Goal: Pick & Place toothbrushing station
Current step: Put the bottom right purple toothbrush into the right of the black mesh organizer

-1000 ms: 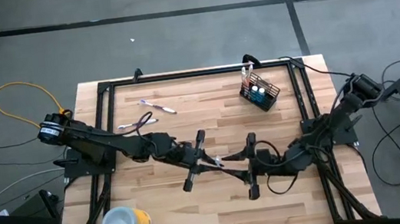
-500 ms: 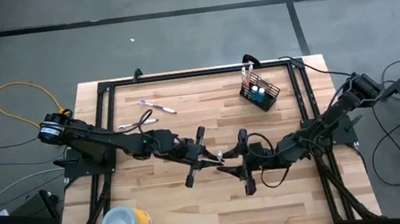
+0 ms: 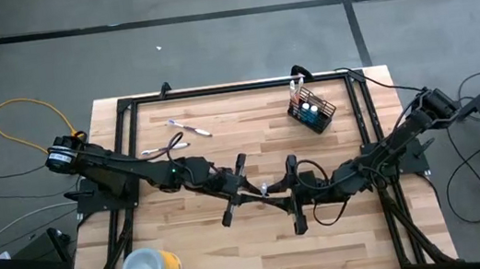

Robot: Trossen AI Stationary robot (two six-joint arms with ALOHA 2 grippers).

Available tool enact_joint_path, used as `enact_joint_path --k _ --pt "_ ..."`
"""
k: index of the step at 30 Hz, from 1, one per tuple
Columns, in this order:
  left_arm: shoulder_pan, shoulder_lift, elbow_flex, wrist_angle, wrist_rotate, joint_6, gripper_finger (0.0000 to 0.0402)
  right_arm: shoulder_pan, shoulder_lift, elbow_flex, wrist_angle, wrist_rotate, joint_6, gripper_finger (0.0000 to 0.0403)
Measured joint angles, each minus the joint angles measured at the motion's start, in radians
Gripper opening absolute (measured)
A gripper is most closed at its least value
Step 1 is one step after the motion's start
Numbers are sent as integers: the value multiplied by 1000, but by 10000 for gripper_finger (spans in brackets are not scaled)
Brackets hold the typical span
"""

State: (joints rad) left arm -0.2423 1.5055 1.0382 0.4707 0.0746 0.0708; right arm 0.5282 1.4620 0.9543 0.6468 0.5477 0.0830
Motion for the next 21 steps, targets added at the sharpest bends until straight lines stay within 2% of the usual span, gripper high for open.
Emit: enact_joint_path --k 12,21 --pt "-1 0 0 -23 3 0 10 0 0 0 -3 3 -1 23" --pt "-1 0 0 -26 2 0 10 0 0 0 -3 3 -5 14"
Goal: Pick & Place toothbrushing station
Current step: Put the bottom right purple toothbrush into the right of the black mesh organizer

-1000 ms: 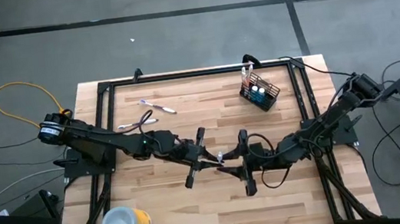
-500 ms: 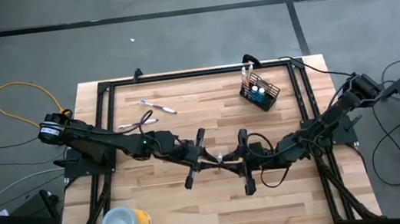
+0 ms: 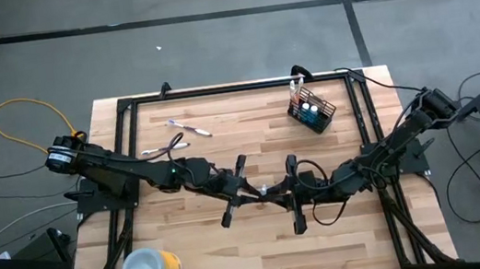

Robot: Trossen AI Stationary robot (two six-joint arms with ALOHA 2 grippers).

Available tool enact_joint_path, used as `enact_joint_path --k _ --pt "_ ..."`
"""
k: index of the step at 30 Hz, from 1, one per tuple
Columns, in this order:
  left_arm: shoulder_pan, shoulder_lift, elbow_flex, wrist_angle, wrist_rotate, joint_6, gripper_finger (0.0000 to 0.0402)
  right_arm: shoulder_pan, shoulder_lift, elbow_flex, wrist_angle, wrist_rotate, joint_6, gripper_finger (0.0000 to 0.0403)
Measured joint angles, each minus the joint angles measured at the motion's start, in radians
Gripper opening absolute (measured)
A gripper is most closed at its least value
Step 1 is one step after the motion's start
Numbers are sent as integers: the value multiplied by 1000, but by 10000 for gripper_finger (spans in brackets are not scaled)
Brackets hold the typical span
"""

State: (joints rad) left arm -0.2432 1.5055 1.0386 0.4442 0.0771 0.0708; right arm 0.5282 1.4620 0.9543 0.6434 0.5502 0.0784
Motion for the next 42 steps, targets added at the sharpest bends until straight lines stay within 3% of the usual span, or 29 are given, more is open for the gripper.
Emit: enact_joint_path --k 8,19,23,33,42 --pt "0 0 0 18 -1 38 23 0 0 0 4 -3 1 12" --pt "-12 0 0 38 -6 94 149 6 0 0 -4 11 6 11" --pt "-14 0 0 38 -5 95 168 27 0 0 -53 136 -1 11" --pt "-16 0 0 33 -1 97 170 170 -27 0 -93 470 -33 11" --pt "-15 0 0 34 -3 94 171 329 -27 0 -89 684 -19 11"
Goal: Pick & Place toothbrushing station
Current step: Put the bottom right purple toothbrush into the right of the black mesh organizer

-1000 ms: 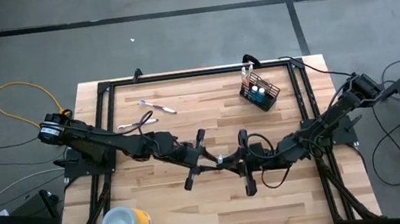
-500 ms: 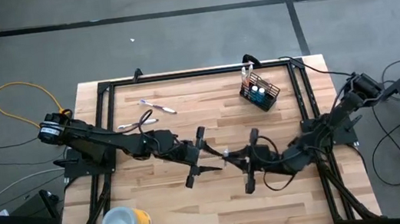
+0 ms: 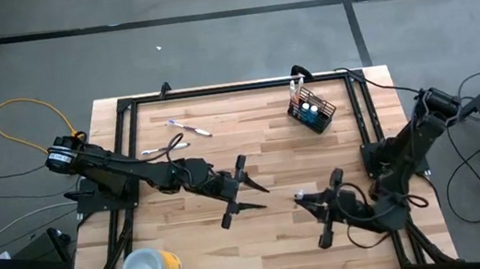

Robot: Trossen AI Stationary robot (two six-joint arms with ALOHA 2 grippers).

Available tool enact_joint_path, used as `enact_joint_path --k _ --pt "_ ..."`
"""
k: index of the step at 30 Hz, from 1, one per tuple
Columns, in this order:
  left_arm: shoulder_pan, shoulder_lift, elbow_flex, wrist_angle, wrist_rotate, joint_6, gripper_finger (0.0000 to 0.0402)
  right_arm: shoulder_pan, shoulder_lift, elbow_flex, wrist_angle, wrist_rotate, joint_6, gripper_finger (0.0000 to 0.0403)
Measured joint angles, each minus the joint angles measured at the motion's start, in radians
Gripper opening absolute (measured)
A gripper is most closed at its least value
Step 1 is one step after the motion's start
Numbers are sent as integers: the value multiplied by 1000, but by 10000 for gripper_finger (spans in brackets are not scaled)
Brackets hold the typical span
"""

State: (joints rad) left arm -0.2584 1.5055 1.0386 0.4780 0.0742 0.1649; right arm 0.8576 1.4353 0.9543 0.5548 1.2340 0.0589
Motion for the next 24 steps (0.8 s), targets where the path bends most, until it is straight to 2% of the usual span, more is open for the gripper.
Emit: enact_joint_path --k 5,9,16,20,24 --pt "0 0 0 0 0 -1 171 40 0 0 -10 153 -9 11" --pt "0 0 0 1 0 0 171 28 1 0 -113 325 21 11" --pt "-16 0 0 1 0 3 171 -138 1 0 -400 335 265 11" --pt "-27 0 0 1 0 18 171 -253 1 0 -627 336 461 11" --pt "-35 0 0 1 0 22 171 -349 -10 0 -895 335 727 11"
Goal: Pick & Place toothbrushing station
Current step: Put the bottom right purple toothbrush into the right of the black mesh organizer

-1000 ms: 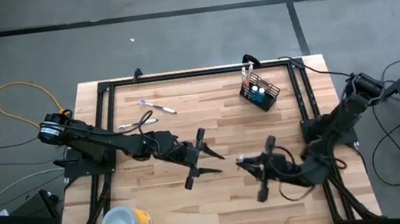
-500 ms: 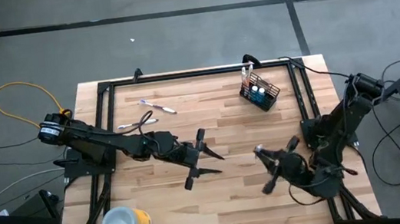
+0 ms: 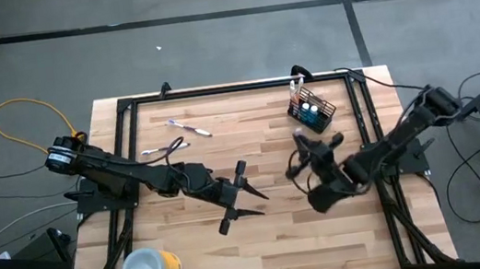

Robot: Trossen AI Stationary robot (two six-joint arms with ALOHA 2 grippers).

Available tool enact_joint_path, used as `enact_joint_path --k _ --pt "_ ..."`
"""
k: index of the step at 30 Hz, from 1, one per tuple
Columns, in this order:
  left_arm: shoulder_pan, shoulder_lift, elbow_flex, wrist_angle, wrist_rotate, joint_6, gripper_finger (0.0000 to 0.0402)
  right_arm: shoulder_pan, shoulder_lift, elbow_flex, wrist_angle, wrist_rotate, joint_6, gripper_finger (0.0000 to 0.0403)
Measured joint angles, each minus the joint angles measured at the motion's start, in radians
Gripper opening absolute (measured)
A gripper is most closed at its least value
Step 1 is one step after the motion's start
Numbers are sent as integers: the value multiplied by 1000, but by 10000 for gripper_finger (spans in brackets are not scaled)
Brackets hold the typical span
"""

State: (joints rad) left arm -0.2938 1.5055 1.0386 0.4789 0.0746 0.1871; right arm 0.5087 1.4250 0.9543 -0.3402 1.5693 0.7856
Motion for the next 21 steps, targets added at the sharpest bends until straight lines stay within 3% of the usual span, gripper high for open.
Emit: enact_joint_path --k 10,15,21 --pt "1 0 0 0 0 0 171 -133 -36 0 -783 0 827 11" --pt "1 0 0 0 0 0 171 -185 -47 0 -993 1 989 11" --pt "1 0 0 0 0 0 171 -276 -73 0 -1083 1 1010 11"
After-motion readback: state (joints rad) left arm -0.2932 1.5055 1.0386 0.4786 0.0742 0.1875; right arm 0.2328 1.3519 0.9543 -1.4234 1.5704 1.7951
